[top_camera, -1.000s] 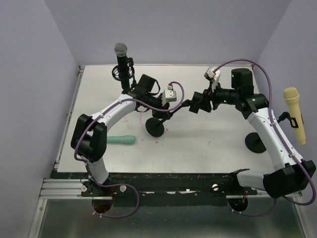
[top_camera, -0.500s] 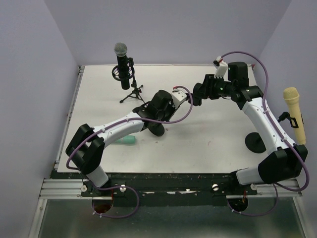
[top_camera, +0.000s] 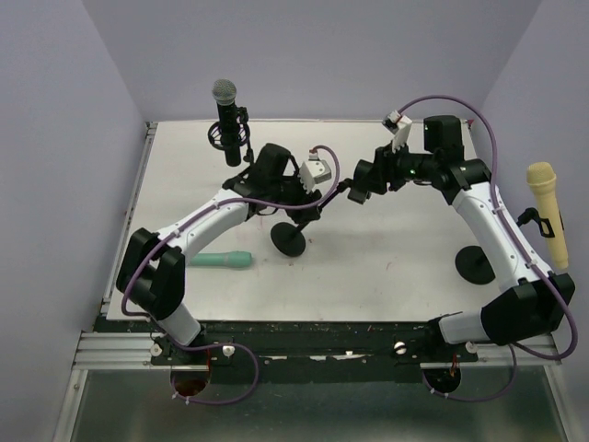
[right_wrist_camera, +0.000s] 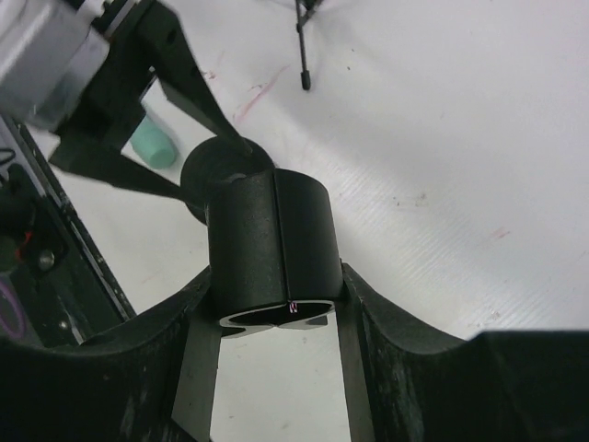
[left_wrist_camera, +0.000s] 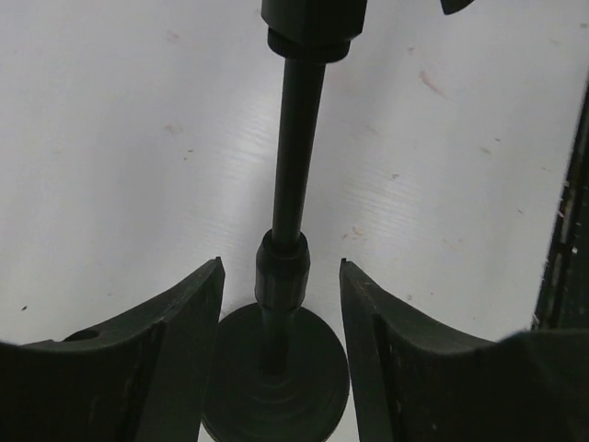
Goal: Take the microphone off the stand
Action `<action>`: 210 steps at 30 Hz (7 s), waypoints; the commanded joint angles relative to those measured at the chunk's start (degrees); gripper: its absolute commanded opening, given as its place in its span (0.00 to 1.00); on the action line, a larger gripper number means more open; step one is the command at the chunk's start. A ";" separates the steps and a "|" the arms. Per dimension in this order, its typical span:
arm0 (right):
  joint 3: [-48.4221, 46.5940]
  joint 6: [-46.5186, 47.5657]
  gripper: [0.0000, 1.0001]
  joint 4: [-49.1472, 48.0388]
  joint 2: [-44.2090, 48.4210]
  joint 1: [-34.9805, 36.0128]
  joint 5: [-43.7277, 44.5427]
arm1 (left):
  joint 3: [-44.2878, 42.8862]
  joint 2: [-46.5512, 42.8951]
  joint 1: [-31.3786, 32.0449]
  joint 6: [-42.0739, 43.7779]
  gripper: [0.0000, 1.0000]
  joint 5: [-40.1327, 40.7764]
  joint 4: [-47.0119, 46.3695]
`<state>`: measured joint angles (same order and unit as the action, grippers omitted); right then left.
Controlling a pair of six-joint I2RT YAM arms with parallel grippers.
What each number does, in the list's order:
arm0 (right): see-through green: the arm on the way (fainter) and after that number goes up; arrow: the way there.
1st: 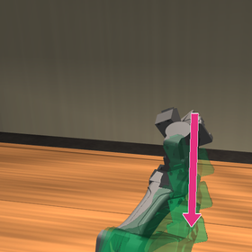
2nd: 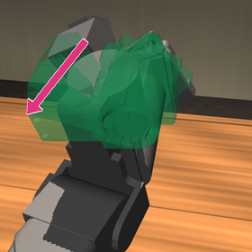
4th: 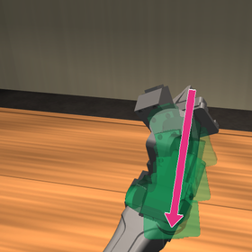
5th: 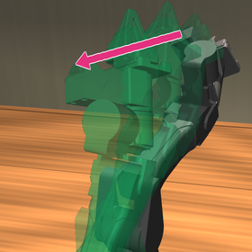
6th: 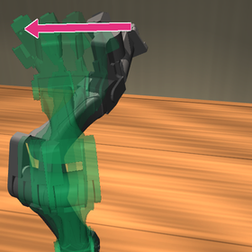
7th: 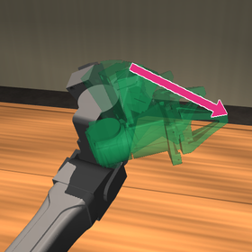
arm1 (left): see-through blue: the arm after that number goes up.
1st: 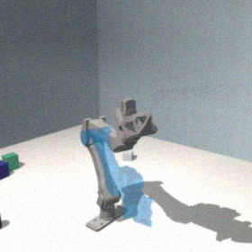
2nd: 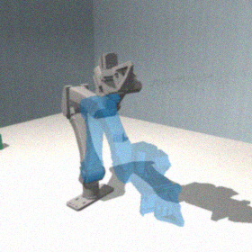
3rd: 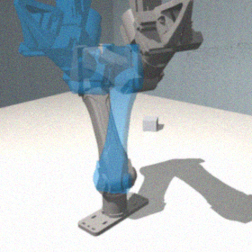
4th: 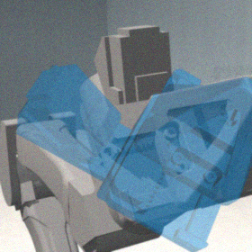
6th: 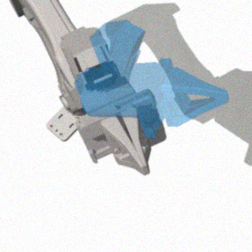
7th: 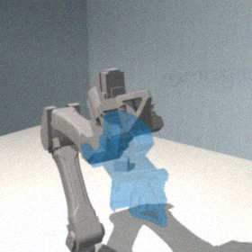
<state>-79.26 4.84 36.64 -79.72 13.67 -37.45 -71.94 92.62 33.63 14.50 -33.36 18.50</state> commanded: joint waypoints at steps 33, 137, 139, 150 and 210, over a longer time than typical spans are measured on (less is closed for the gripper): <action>4.74 -18.03 0.01 1.41 -1.22 -0.58 6.86 | -1.19 4.85 7.94 -22.77 0.00 41.64 -10.41; -11.97 -18.64 0.01 6.69 -4.74 -0.58 7.91 | -3.31 7.32 8.82 -23.13 0.00 50.63 -16.99; -12.05 -17.15 0.01 5.29 -4.13 -0.58 8.27 | -2.06 5.65 8.74 -22.33 0.21 43.07 -16.58; -17.50 -2.22 0.01 5.63 -3.68 -0.58 6.60 | 4.87 -5.77 5.84 -8.47 0.78 14.92 -3.74; -20.48 11.16 0.94 21.10 -3.77 9.27 10.82 | -4.77 -5.18 4.52 -11.07 0.80 -15.06 -12.88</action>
<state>-93.93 19.49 53.65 -83.77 22.57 -25.06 -67.57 82.59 37.26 4.10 -37.52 10.28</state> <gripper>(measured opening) 0.935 0.797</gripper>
